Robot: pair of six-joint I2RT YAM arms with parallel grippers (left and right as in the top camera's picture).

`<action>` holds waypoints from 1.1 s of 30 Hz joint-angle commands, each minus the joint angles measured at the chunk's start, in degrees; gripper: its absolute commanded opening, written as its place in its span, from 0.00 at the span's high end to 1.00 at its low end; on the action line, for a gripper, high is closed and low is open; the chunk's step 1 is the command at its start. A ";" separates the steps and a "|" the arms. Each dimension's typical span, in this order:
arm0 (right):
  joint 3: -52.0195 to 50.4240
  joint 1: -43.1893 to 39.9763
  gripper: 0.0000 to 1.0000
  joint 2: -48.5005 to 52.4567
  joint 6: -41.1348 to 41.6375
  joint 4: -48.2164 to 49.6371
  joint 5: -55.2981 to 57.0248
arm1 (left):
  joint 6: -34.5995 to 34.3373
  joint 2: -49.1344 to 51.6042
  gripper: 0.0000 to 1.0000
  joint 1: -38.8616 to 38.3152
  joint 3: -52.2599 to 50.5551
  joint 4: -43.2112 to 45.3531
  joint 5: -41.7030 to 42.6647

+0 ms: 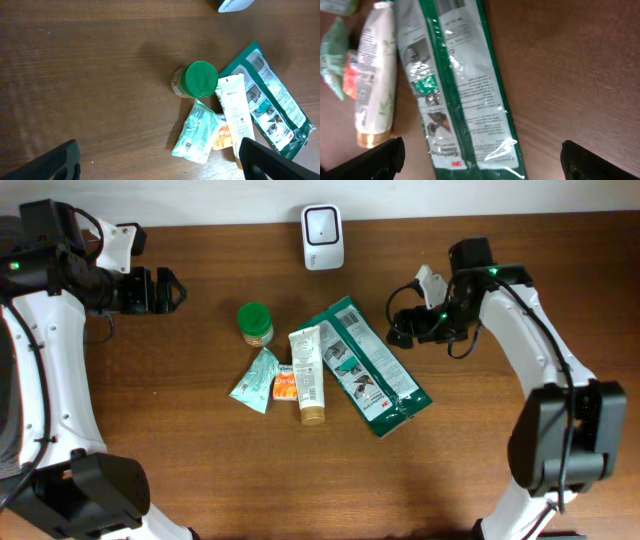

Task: Scan the item barcode
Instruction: 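Reach the right gripper toward the green 3M packet, then grasp the green 3M packet with the right gripper and lift it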

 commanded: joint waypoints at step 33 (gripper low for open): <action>0.74 -6.03 0.47 2.97 5.03 1.70 -8.52 | -60.50 24.57 1.00 -43.63 -11.52 21.53 -7.85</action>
